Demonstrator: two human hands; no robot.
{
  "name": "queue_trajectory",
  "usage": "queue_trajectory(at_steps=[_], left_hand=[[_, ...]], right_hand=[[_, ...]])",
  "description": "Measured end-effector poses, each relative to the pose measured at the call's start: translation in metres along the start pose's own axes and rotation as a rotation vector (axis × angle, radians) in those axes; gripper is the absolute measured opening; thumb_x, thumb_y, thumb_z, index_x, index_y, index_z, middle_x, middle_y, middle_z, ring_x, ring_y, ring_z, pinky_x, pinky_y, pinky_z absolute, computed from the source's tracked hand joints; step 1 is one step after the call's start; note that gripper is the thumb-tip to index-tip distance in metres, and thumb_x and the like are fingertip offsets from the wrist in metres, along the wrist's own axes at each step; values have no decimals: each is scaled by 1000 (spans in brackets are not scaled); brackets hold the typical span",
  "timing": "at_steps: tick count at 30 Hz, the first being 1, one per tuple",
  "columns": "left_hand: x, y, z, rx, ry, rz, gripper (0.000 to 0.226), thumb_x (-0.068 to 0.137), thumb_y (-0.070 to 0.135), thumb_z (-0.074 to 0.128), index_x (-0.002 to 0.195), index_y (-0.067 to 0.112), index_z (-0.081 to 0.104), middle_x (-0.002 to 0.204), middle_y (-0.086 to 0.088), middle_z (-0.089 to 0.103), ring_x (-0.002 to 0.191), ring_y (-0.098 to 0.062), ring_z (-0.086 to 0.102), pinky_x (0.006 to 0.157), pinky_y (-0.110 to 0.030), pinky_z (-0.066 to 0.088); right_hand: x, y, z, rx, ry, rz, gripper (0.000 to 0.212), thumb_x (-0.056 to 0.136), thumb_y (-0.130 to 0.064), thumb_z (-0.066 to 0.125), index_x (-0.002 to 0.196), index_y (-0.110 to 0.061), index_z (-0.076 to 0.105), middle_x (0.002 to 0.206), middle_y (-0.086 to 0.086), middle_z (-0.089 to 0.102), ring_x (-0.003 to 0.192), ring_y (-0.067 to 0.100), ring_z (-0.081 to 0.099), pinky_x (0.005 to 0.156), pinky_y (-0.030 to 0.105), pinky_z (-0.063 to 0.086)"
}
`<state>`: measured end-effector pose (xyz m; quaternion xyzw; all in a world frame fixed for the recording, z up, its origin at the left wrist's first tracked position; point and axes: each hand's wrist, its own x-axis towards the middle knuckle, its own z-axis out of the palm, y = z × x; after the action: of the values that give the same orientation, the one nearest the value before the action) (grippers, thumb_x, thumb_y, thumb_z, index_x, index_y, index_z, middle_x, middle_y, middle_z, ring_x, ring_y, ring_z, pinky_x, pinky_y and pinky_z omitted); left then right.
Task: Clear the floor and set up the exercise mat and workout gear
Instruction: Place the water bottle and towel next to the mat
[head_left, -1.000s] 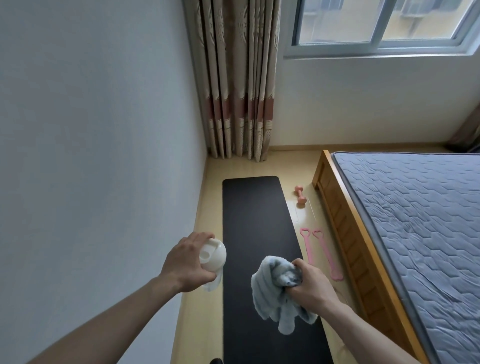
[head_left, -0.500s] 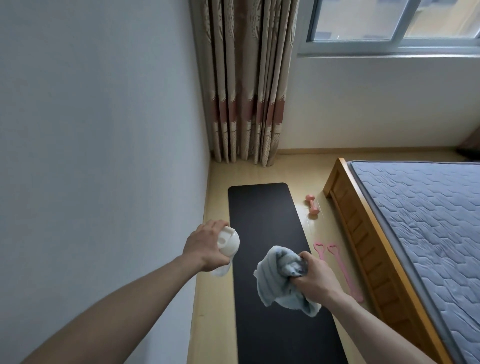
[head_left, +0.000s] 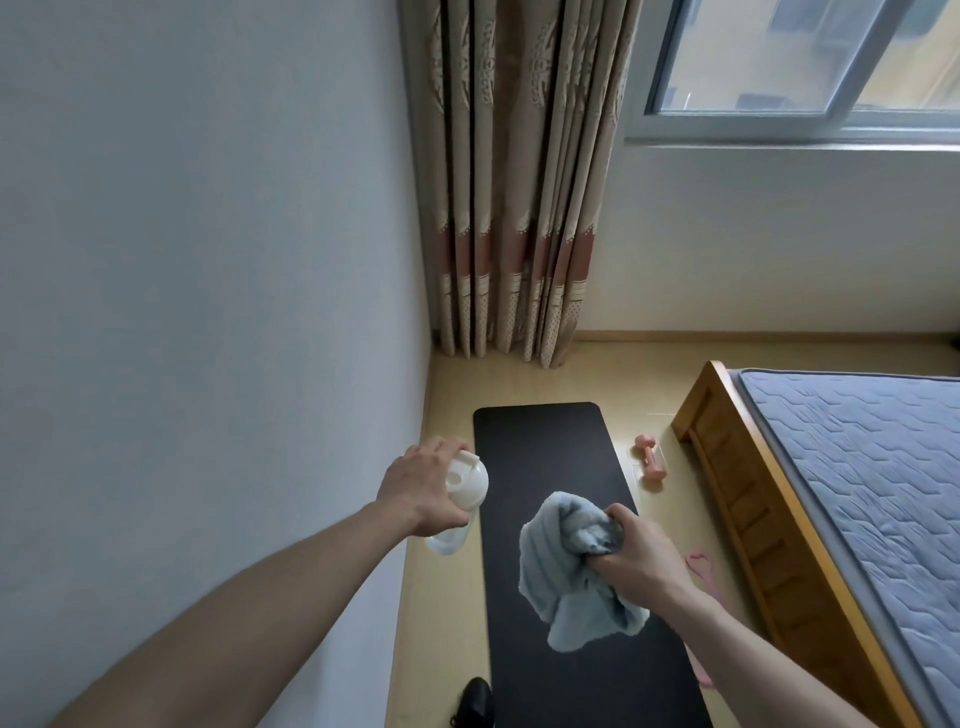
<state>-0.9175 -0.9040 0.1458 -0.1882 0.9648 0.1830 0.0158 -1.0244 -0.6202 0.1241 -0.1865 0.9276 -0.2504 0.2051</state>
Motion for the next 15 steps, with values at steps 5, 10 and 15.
queue_trajectory(at_steps=[5,10,15], left_hand=[[80,-25,3,13,-47,-9,87,56,47,79,133,41,39,132,13,50,104,-17,53,83,-29,51],[140,-46,3,-14,-65,-37,87,56,44,79,134,40,39,133,13,49,105,-17,53,84,-29,50],[198,-61,1,-14,-104,-58,85,58,43,77,134,40,38,133,14,48,106,-17,52,84,-28,48]], right_hand=[[79,-16,3,4,-35,41,25,64,-34,66,85,-28,54,75,-11,66,69,9,62,62,35,56],[150,-40,-3,-15,-60,49,24,65,-34,64,85,-28,53,74,-7,66,68,11,62,62,36,56],[210,-64,-14,-12,-58,57,23,64,-34,63,83,-27,52,72,-6,65,66,11,61,60,35,54]])
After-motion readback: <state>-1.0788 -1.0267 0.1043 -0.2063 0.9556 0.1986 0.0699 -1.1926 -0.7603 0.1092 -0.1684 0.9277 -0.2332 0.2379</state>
